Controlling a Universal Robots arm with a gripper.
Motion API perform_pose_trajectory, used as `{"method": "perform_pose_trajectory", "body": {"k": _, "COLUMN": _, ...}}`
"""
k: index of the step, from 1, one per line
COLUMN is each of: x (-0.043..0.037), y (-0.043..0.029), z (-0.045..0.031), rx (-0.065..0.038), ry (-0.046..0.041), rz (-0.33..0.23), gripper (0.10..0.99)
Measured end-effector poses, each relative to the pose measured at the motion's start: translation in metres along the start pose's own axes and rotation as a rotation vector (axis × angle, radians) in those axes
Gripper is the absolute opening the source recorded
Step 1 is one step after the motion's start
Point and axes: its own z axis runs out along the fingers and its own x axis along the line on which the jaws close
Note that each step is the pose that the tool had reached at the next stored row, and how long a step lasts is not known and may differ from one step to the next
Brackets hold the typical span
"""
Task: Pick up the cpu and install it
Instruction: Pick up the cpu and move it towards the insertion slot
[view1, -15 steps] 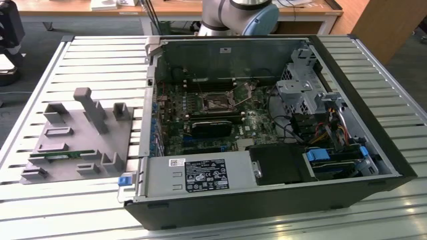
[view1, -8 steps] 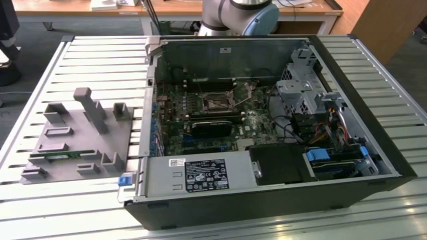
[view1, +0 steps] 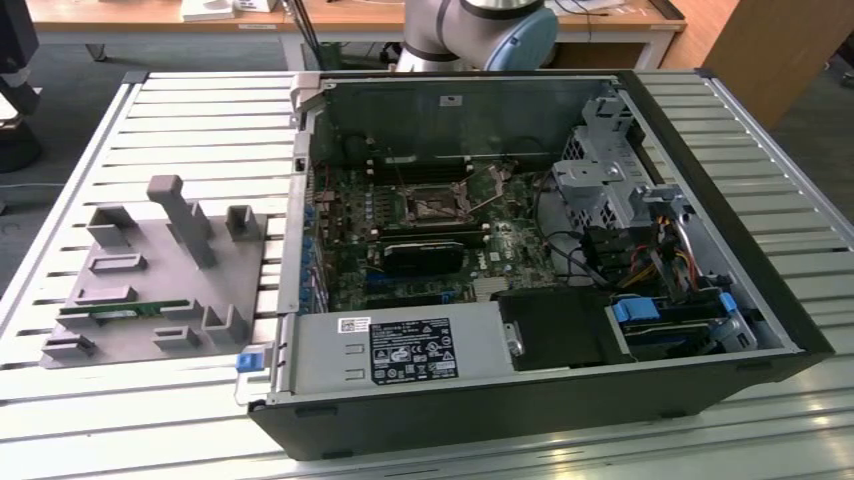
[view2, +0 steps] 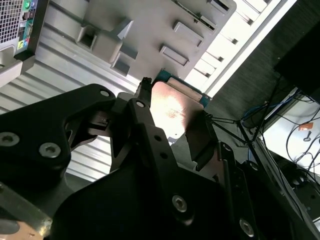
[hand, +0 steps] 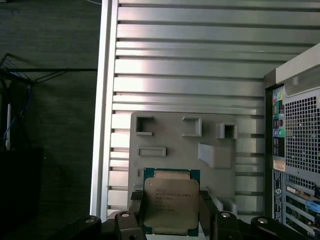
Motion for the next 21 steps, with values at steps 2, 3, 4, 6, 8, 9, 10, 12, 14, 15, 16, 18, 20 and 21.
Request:
{"method": "perform_pose_trajectory", "body": {"k": 2, "x": -0.0024, "y": 0.0, "z": -0.0003, "rx": -0.001, "ry": 0.0, "rz": 0.0, "gripper": 0.529}}
{"method": "perform_pose_trajectory", "body": {"k": 3, "x": -0.0036, "y": -0.0001, "z": -0.0005, "rx": -0.001, "ry": 0.0, "rz": 0.0, "gripper": 0.529}}
{"method": "perform_pose_trajectory", "body": {"k": 4, "x": -0.0049, "y": 0.0, "z": -0.0006, "rx": -0.002, "ry": 0.0, "rz": 0.0, "gripper": 0.529}}
{"method": "perform_pose_trajectory", "body": {"k": 6, "x": -0.007, "y": -0.0001, "z": -0.001, "rx": -0.003, "ry": 0.0, "rz": 0.0, "gripper": 0.529}}
{"method": "perform_pose_trajectory", "body": {"k": 8, "x": -0.0083, "y": -0.0001, "z": -0.0011, "rx": -0.004, "ry": -0.0002, "rz": 0.0, "gripper": 0.529}}
{"method": "perform_pose_trajectory", "body": {"k": 9, "x": -0.0089, "y": -0.0001, "z": -0.0013, "rx": -0.004, "ry": 0.0, "rz": 0.0, "gripper": 0.529}}
{"method": "perform_pose_trajectory", "body": {"k": 10, "x": -0.0097, "y": -0.0001, "z": -0.0014, "rx": -0.005, "ry": -0.0001, "rz": 0.0, "gripper": 0.529}}
{"method": "perform_pose_trajectory", "body": {"k": 12, "x": -0.0114, "y": -0.0001, "z": -0.0016, "rx": -0.005, "ry": -0.0001, "rz": 0.0, "gripper": 0.529}}
{"method": "perform_pose_trajectory", "body": {"k": 14, "x": -0.0133, "y": -0.0001, "z": -0.0018, "rx": -0.006, "ry": 0.0, "rz": 0.0, "gripper": 0.529}}
{"method": "perform_pose_trajectory", "body": {"k": 15, "x": -0.0141, "y": -0.0001, "z": -0.0019, "rx": -0.006, "ry": -0.0001, "rz": 0.0, "gripper": 0.529}}
{"method": "perform_pose_trajectory", "body": {"k": 16, "x": -0.015, "y": -0.0001, "z": -0.002, "rx": -0.007, "ry": -0.0001, "rz": 0.0, "gripper": 0.529}}
{"method": "perform_pose_trajectory", "body": {"k": 18, "x": -0.0166, "y": -0.0001, "z": -0.0021, "rx": -0.007, "ry": -0.0001, "rz": 0.0, "gripper": 0.529}}
{"method": "perform_pose_trajectory", "body": {"k": 20, "x": -0.0179, "y": -0.0002, "z": -0.0023, "rx": -0.008, "ry": -0.0001, "rz": 0.0, "gripper": 0.529}}
{"method": "perform_pose_trajectory", "body": {"k": 21, "x": -0.0187, "y": -0.0002, "z": -0.0024, "rx": -0.008, "ry": -0.0001, "rz": 0.0, "gripper": 0.529}}
